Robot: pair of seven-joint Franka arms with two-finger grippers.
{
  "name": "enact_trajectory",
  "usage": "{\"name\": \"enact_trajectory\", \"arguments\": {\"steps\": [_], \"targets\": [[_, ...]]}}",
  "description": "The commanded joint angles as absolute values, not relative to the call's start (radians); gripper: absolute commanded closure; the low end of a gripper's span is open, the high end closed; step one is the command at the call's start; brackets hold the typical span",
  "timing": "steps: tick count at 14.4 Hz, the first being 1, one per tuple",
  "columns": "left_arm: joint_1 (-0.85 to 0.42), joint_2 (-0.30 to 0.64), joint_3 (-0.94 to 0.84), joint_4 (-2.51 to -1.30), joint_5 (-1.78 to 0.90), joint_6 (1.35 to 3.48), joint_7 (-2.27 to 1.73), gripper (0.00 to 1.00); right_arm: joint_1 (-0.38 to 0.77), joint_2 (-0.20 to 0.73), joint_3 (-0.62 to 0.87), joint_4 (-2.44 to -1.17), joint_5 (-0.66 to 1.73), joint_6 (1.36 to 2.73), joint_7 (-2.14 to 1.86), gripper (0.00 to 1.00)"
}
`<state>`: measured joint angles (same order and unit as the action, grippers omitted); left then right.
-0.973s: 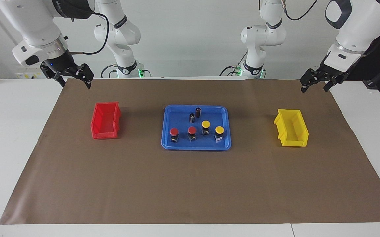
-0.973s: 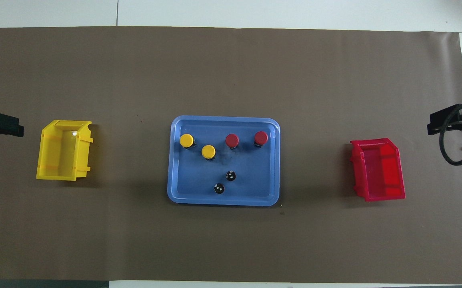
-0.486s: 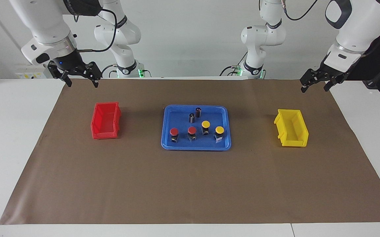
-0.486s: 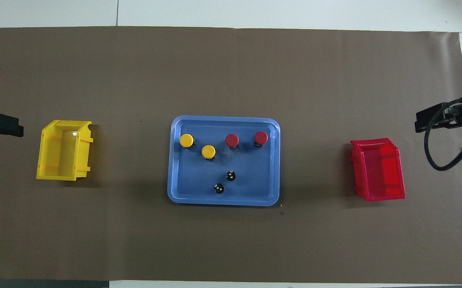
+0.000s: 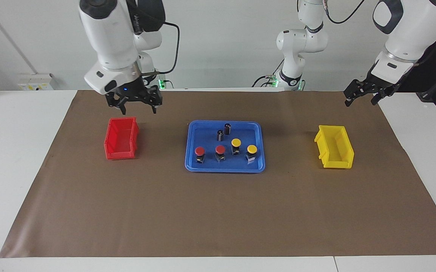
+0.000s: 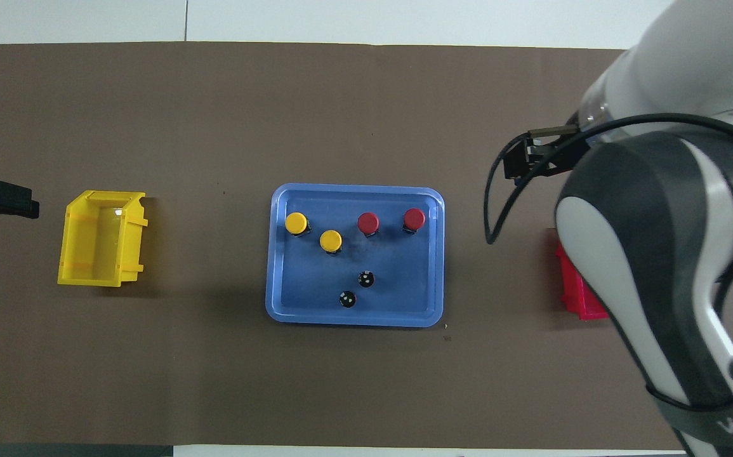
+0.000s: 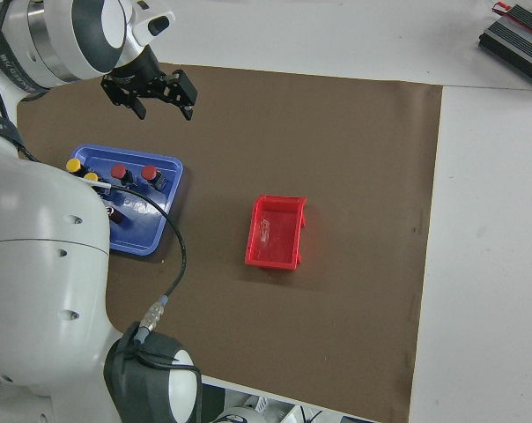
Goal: Sort red and yellow buttons by color
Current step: 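Grasp a red button with the right gripper while the left gripper grasps a yellow button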
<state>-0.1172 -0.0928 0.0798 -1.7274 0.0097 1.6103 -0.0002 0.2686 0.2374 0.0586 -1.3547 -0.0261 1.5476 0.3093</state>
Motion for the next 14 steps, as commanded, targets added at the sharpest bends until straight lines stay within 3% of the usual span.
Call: {"name": "enact_trajectory", "arguments": {"steps": [1, 5, 9, 10, 14], "targets": [[-0.130, -0.100, 0.087, -1.752, 0.014, 1.620, 0.012, 0.00, 0.322, 0.340, 0.058, -1.298, -0.015, 1.656, 0.425, 0.00], [-0.132, -0.126, 0.078, -1.798, 0.014, 1.654, 0.002, 0.00, 0.374, 0.327, 0.063, -1.564, 0.000, 1.923, 0.483, 0.00], [-0.155, -0.126, 0.075, -1.838, 0.014, 1.689, -0.006, 0.00, 0.417, 0.368, 0.063, -1.669, 0.003, 2.078, 0.537, 0.01], [-0.169, -0.124, 0.075, -1.854, 0.014, 1.704, -0.032, 0.00, 0.416, 0.382, 0.064, -1.681, 0.003, 2.092, 0.535, 0.07], [-0.230, -0.114, 0.074, -1.887, 0.014, 1.766, -0.162, 0.00, 0.433, 0.371, 0.063, -1.762, 0.005, 2.161, 0.535, 0.09]]}}
